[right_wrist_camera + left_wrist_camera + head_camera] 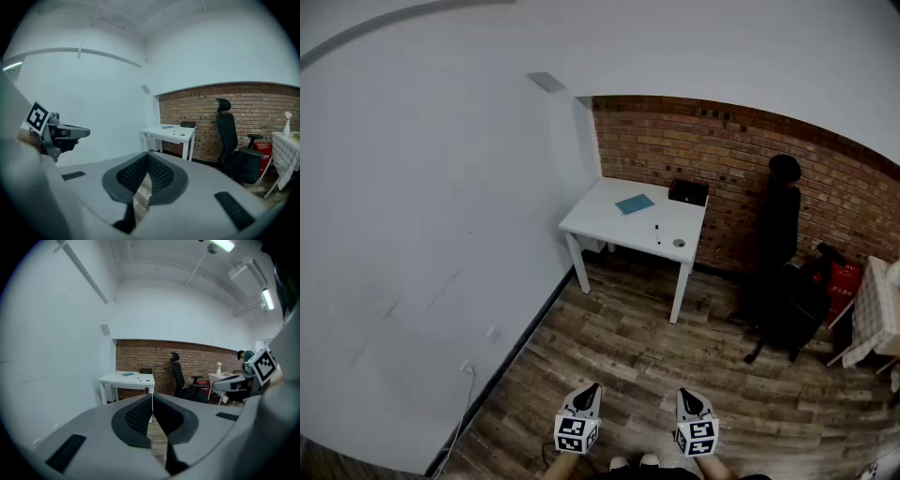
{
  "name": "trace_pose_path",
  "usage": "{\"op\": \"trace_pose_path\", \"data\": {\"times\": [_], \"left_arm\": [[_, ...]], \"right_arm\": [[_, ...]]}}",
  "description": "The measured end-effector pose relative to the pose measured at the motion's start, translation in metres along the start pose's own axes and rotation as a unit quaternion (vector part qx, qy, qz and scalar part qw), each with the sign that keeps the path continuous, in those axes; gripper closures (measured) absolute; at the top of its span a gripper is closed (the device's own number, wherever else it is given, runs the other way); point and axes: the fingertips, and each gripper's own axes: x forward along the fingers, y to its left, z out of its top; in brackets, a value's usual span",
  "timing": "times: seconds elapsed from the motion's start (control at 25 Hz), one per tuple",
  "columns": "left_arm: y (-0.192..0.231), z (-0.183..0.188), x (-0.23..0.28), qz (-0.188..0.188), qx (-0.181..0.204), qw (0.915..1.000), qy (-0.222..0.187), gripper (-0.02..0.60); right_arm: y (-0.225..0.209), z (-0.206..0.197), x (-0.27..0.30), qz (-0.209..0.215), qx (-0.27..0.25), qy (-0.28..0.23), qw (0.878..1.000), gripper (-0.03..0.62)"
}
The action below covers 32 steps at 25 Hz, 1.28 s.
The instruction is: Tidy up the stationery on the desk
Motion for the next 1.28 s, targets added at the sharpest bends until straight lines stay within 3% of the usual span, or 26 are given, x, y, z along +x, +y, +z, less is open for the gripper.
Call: {"op": "trace_pose_path", "data": {"times": [0.24,0.96,1.28], "left_arm": [[0.001,0.003,0.009,-0.009,0.008,0.9999,-0.003,0.565],[-0.016,0.003,0.020,-0.016,0.007,0.9998,0.002,0.565],[-0.025,0.002,0.024,-0.012,0.004,0.9999,0.004,0.565]], "right_arm": [[0.008,0.012,0.013,0.008,0.011,-0.021,1.000,0.571],[-0.006,-0.007,0.018,0.000,0.038,0.008,0.999,0.571],[-0.002,-0.011,0.014,0.018,0.037,0.008,0.999,0.571]]}}
